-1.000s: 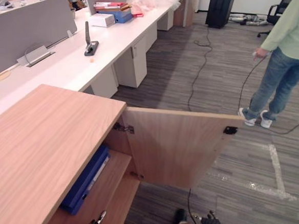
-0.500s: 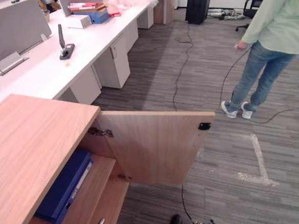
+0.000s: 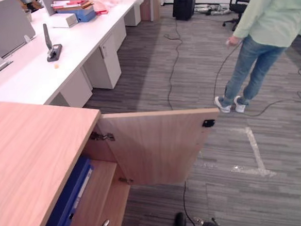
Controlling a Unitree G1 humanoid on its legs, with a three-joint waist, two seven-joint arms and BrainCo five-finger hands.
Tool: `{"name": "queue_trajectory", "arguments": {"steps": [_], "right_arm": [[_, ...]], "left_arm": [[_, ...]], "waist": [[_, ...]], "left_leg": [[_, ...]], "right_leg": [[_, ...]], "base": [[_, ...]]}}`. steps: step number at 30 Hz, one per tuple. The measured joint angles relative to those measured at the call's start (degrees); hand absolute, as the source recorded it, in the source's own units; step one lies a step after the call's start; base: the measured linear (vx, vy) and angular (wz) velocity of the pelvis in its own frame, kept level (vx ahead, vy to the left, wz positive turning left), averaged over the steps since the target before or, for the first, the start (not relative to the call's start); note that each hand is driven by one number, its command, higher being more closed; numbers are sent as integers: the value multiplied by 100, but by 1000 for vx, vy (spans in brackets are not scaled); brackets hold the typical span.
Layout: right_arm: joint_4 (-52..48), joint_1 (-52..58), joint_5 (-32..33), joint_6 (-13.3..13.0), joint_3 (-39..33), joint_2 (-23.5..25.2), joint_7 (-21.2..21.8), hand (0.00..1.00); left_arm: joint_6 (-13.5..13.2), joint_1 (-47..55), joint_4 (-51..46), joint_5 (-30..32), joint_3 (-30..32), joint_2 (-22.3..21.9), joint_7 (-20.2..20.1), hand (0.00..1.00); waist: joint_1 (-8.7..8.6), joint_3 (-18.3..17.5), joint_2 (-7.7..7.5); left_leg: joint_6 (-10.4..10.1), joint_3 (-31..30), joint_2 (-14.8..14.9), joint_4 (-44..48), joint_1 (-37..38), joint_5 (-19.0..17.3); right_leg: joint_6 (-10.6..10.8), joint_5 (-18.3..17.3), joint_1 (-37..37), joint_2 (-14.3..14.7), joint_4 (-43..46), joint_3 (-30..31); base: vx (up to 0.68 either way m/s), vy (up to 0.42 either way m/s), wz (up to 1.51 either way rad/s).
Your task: Walk over to the cabinet, pick up the folder, carry it to the office cabinet, place the folder inside the office cabinet, then close the office cabinet door
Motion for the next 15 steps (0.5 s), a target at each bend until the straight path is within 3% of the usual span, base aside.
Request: {"name": "queue_trajectory", "arguments": {"steps": [3,10,15], "right_arm": [[-135,-132,106,-140,14,-109,-102,0],[-138,-241,106,-150,71,-164,-134,0],[0,-57,106,-146,287,-105,-123,0]], "left_arm": [[1,21,0,-2,-3,35,30,0],[12,36,18,-25,-1,58,36,0],[4,15,97,-5,21,6,75,0]], "waist": [[-22,-24,23],[-33,-42,43],[-67,-50,4]], "left_leg": [[1,-21,-9,96,-33,2],[11,-35,-31,175,-83,14],[43,-193,-236,566,-239,75]], "right_leg": [[20,-17,-2,0,0,41],[32,-25,-22,-13,7,78],[55,-3,35,-236,38,137]], "base": [[-1,39,-7],[-5,48,-3],[-19,89,2]]}}
